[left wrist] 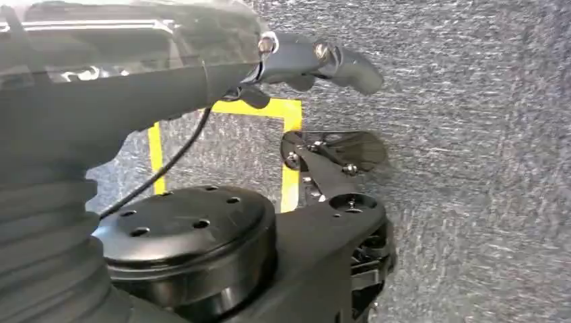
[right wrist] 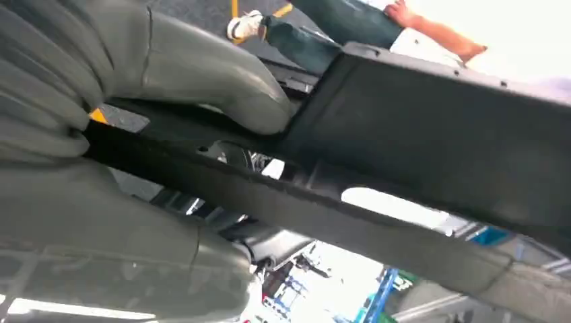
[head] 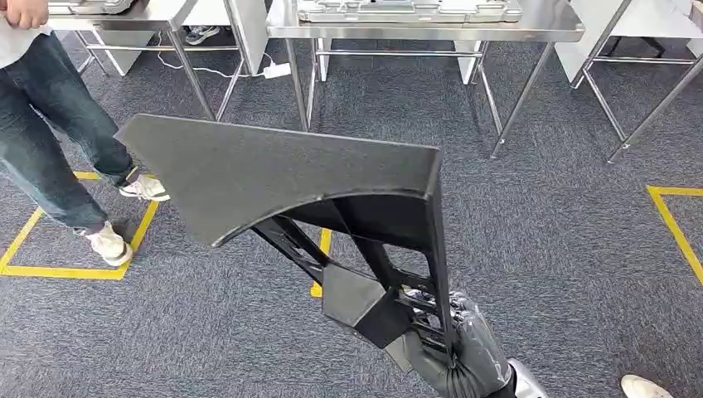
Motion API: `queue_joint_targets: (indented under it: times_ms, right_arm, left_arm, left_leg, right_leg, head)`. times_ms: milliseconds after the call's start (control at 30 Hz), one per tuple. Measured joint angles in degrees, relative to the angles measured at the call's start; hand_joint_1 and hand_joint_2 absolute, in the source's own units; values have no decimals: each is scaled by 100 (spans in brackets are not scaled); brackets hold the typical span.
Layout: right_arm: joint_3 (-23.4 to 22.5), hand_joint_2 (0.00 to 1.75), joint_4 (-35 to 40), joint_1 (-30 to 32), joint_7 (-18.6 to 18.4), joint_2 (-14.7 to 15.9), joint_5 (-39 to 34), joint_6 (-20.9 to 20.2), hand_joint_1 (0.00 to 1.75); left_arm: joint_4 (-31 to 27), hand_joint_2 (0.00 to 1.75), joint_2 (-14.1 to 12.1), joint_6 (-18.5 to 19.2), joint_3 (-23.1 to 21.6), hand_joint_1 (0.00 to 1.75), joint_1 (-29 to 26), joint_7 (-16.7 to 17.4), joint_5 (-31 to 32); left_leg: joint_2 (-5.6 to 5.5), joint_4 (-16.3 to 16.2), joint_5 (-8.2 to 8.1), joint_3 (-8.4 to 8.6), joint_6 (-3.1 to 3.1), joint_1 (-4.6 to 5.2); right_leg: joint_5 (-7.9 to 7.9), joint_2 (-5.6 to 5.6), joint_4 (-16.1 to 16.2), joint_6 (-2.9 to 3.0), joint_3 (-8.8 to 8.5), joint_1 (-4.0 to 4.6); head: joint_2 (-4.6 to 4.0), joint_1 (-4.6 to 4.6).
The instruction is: Take the parts from the cabinet and place them on the table.
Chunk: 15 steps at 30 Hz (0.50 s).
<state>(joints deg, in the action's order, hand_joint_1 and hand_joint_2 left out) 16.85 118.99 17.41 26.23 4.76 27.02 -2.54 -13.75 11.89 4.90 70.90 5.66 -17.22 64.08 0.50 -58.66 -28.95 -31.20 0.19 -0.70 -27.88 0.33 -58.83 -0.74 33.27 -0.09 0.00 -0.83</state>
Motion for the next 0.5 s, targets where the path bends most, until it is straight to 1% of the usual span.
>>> queue_joint_targets:
  times_ms: [33,67,100,500]
  right_arm:
    - [0,175,0,0,0,2,0,4,175]
    - [0,175,0,-1,0,5,0,4,175]
    - [0,175,0,-1,0,7,0,6,175]
    - [7,175,-35,-29,-2,18,15,13,175]
  left_arm:
    - [0,175,0,2,0,0,0,0,6]
    - [2,175,0,2,0,0,-1,0,20]
    - [4,175,0,11,0,0,-2,0,20]
    - [15,175,0,42,0,0,-3,-20,35]
  left_leg:
    - [0,17,1,8,-66,-6]
    - [0,31,3,14,-149,-12]
    - [-1,34,2,14,-182,-18]
    - [-1,29,-2,12,-182,4]
  right_leg:
    - [-2,0,-1,5,0,2]
    - [-5,-1,-3,9,1,4]
    - [-5,-1,-5,9,2,5]
    - [-3,-2,8,4,-9,-16]
  head:
    - [0,0]
    - [0,0]
    - [0,0]
    - [0,0]
